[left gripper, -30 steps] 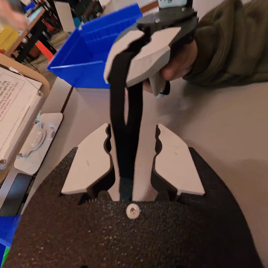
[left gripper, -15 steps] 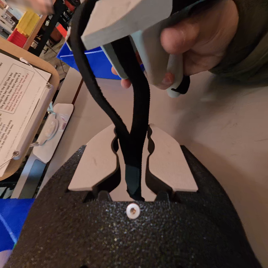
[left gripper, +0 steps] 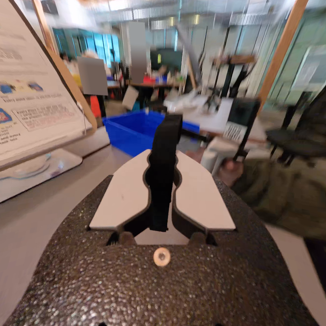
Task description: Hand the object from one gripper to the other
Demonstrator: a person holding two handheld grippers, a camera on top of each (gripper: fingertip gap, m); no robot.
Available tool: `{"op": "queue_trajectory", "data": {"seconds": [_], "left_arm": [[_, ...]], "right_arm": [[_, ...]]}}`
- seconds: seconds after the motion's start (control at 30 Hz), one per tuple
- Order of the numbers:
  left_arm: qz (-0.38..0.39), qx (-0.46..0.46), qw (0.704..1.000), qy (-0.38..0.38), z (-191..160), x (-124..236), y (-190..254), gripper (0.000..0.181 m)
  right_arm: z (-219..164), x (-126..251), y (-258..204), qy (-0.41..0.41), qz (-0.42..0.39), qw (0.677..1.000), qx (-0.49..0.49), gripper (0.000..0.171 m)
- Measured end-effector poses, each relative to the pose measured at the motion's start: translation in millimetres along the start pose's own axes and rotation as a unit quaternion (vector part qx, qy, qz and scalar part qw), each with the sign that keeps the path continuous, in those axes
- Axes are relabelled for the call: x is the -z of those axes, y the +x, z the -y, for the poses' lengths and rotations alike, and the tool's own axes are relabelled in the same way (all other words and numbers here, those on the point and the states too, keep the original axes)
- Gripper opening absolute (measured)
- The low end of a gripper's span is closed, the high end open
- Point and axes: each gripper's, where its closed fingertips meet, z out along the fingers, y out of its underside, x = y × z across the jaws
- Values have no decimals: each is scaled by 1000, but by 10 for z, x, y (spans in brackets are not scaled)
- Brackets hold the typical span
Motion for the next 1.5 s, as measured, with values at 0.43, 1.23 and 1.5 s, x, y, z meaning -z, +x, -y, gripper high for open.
{"op": "queue_trajectory", "data": {"seconds": [0.43, 1.23, 1.5], "left_arm": [[-118, 153, 963, 190, 404, 140, 133, 19], [-142, 13, 987, 69, 83, 137, 173, 5], [38, 57, 998, -16, -85, 24, -179, 5]], "right_arm": [[-455, -273, -456, -62, 64, 995, 38, 17], [-192, -163, -346, 28, 155, 940, -304, 4], [-323, -136, -14, -41, -64, 988, 133, 49]]}}
